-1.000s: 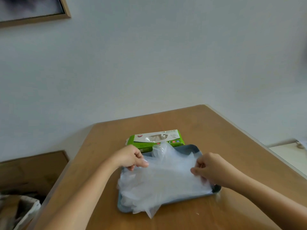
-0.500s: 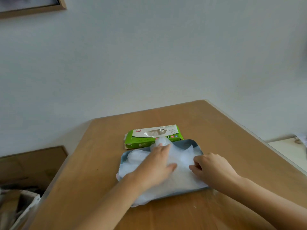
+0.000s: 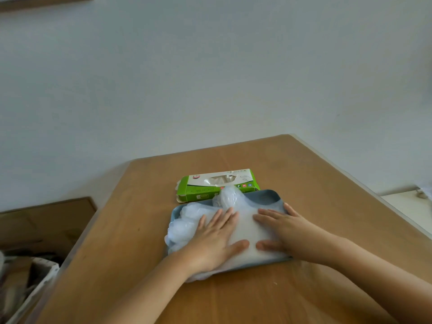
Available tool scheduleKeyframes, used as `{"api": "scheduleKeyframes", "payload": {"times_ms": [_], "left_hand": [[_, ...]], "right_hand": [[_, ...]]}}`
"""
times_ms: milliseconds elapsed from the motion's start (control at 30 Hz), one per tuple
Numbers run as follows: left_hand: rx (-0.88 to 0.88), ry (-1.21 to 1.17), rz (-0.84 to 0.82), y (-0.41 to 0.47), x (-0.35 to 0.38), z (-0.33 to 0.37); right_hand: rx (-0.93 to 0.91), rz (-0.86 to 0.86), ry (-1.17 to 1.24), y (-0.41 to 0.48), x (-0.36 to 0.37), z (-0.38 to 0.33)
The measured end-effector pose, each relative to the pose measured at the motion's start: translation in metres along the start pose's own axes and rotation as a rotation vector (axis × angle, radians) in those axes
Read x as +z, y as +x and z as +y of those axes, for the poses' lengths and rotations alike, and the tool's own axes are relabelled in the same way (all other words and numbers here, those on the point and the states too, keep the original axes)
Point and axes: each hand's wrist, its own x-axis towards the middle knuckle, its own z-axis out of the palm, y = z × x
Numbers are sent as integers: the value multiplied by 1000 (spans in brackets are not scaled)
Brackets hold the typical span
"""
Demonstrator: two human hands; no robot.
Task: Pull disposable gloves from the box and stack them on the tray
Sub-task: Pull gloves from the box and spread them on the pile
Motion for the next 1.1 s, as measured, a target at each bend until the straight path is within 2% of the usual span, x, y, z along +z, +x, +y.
{"api": "scheduleKeyframes", "payload": {"times_ms": [133, 233, 333, 467, 533, 633, 700, 833, 900, 1100], "left_hand": [[-15, -16, -50, -20, -9, -22], [-39, -30, -115, -32, -21, -33], [-68, -140, -166, -35, -38, -41], [-77, -411, 122, -12, -66, -57], [-139, -534, 265, 8, -75, -73], [-239, -764, 449, 44, -76, -101], [-261, -863, 484, 62, -72, -112], [-285, -821, 426, 80, -61, -122], [-272, -798, 362, 82, -55, -126], [-258, -763, 295, 88, -53, -137]], "right_hand": [[16, -47, -4, -4, -21, -1], [1, -48, -95, -1, -36, -4], [-7, -72, -117, 19, -53, -6], [-89, 202, 32, 80, -69, -2], [-146, 286, 139, 113, -73, -3], [-206, 308, 163, 157, -73, -7], [-231, 262, 138, 178, -70, -10], [-272, 117, 48, 200, -60, -14], [-255, 51, 92, 201, -57, -12], [-257, 113, 111, 209, -50, -7]]}}
